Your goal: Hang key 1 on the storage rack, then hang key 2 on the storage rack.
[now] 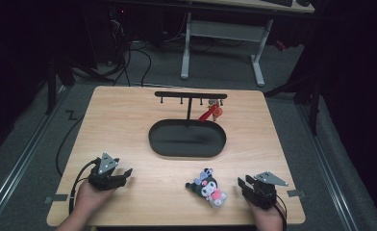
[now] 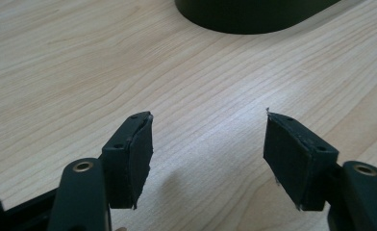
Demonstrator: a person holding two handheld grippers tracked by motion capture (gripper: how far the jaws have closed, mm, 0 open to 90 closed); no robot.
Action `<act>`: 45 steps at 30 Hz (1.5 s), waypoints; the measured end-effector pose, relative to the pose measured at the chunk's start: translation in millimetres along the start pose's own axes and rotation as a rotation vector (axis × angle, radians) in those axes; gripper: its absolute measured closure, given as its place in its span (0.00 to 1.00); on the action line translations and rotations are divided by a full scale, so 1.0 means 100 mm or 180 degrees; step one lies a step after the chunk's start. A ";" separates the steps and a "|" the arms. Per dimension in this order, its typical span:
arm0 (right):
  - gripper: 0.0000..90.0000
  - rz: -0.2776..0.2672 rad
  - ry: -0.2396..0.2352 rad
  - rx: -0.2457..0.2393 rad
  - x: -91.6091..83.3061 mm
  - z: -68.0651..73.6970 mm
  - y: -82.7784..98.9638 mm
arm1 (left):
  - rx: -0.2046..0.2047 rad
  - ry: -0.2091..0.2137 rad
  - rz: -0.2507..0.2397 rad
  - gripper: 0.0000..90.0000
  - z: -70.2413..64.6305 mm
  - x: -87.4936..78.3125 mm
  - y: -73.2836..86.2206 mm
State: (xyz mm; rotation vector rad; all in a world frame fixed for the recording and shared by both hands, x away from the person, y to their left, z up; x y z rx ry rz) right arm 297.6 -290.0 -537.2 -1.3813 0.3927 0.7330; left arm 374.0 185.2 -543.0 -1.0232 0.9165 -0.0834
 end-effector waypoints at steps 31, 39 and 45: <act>0.42 0.0273 0.0187 0.0053 0.04 -0.03 -0.06 | 0.0098 0.0230 -0.0205 0.36 -0.09 -0.01 -0.08; 0.41 0.0542 0.0194 0.0003 0.05 -0.03 -0.08 | 0.0105 0.0265 -0.0180 0.36 -0.10 -0.02 -0.06; 0.41 0.0713 0.0212 -0.0103 0.07 0.00 -0.05 | 0.0124 0.0281 -0.0146 0.36 -0.12 -0.02 -0.06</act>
Point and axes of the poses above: each handheld gripper's, and its own axes: x roughly forward along the jaws, y roughly out of its underside, z roughly to its left, the point moved 3 cm from there along x, roughly forward along the jaws, and after that the axes turned 10 degrees about x, right-handed, at the moved point
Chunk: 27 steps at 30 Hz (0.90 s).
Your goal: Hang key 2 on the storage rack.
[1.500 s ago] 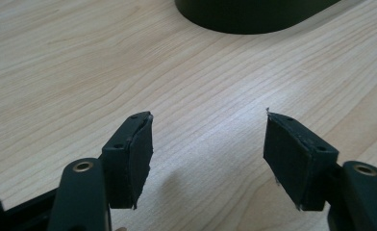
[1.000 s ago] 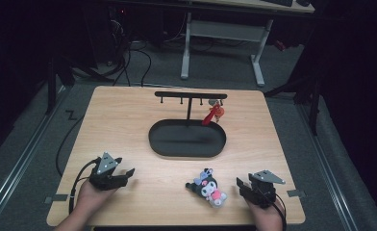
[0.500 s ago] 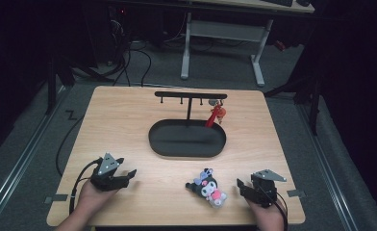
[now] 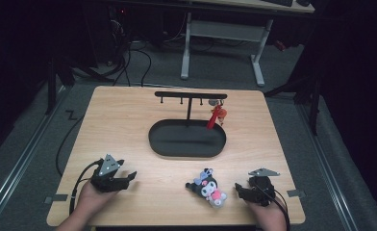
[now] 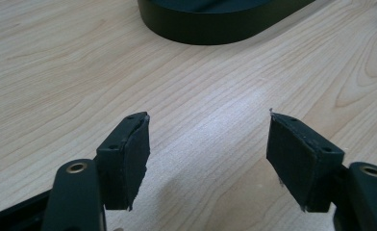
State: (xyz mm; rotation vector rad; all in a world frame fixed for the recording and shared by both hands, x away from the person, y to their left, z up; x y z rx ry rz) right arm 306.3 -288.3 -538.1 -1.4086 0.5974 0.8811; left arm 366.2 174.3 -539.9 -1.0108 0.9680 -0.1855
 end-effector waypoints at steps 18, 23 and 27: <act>0.36 0.0981 0.0214 -0.0382 -0.11 0.16 -0.22 | 0.0015 0.0013 0.0012 0.36 -0.03 -0.02 0.01; 0.36 0.1180 0.0242 -0.0371 -0.14 0.15 -0.30 | 0.0019 0.0028 0.0001 0.36 -0.04 -0.01 0.00; 0.35 0.1336 0.0281 -0.0404 -0.17 0.18 -0.38 | 0.0027 0.0046 0.0006 0.36 -0.04 -0.01 0.00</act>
Point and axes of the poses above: each handheld gripper's, and its own axes: x roughly forward along the jaws, y roughly out of its underside, z roughly to its left, the point moved 3 cm from there along x, roughly forward along the jaws, and after that the axes turned 10 degrees about x, right-handed, at the moved point
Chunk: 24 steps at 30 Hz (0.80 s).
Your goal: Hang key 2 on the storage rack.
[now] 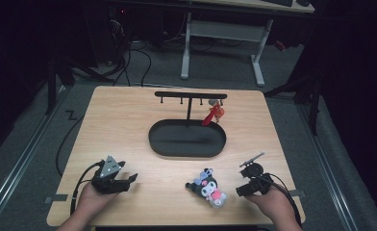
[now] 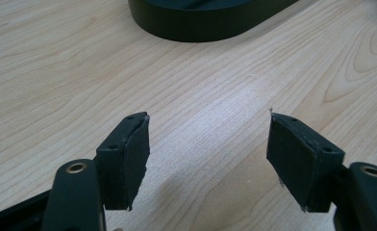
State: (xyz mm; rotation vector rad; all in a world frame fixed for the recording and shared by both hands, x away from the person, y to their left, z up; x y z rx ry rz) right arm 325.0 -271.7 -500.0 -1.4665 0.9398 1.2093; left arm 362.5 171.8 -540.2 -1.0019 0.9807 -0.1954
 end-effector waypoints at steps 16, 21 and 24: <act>0.34 0.0313 0.0066 -0.0219 -0.16 0.14 -0.06 | 0.0030 0.0035 0.0015 0.36 -0.01 0.01 -0.01; 0.30 0.0216 -0.0035 -0.0311 -0.33 0.27 -0.09 | 0.0039 0.0055 0.0035 0.36 -0.03 0.03 -0.01; 0.26 0.0207 -0.0134 -0.0344 -0.40 0.38 -0.11 | 0.0039 0.0051 0.0023 0.36 -0.04 0.03 -0.02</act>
Point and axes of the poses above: each handheld gripper's, and its own axes: x roughly forward along the jaws, y roughly out of its underside, z roughly to its left, the point moved 3 cm from there along x, roughly forward along the jaws, and after that the axes turned 10 degrees about x, right-handed, at the moved point
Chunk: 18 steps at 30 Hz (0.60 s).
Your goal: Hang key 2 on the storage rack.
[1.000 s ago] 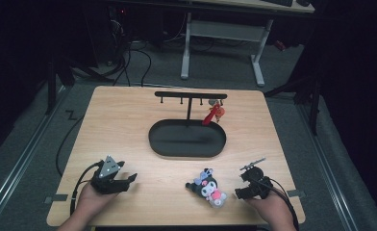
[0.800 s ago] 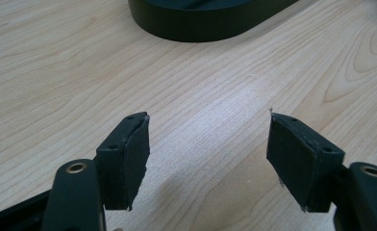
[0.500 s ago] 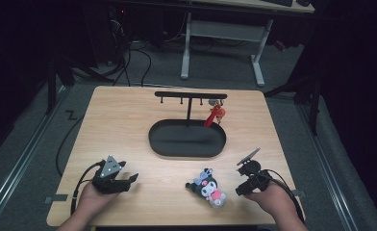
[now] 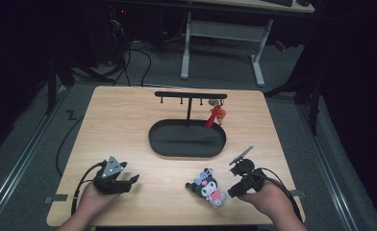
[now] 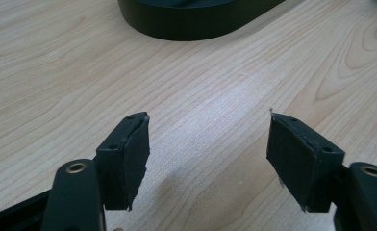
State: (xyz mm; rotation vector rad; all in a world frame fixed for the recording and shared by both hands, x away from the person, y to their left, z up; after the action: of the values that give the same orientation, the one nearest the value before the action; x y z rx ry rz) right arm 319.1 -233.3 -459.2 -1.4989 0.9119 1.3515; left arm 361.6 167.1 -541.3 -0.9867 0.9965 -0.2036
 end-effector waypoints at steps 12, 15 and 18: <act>0.16 -0.0013 -0.0167 -0.0369 0.11 0.42 -0.14 | 0.0002 0.0029 0.0012 0.36 0.01 0.00 0.00; 0.14 0.0073 -0.0147 -0.0360 0.19 0.50 -0.14 | -0.0002 0.0028 -0.0004 0.36 0.01 0.00 0.00; 0.13 0.0138 -0.0158 -0.0315 0.28 0.55 -0.15 | 0.0003 0.0029 -0.0011 0.36 0.01 0.00 0.00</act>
State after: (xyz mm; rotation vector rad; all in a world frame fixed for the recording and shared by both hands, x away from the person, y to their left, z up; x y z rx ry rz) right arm 318.2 -175.3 -484.9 -1.5207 0.8613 1.4777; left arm 362.3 167.3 -540.8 -0.9875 1.0031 -0.2115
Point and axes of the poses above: each handheld gripper's, and its own axes: x roughly forward along the jaws, y roughly out of its underside, z roughly to its left, the point moved 3 cm from there along x, roughly forward along the jaws, and after that the axes turned 10 degrees about x, right-handed, at the moved point
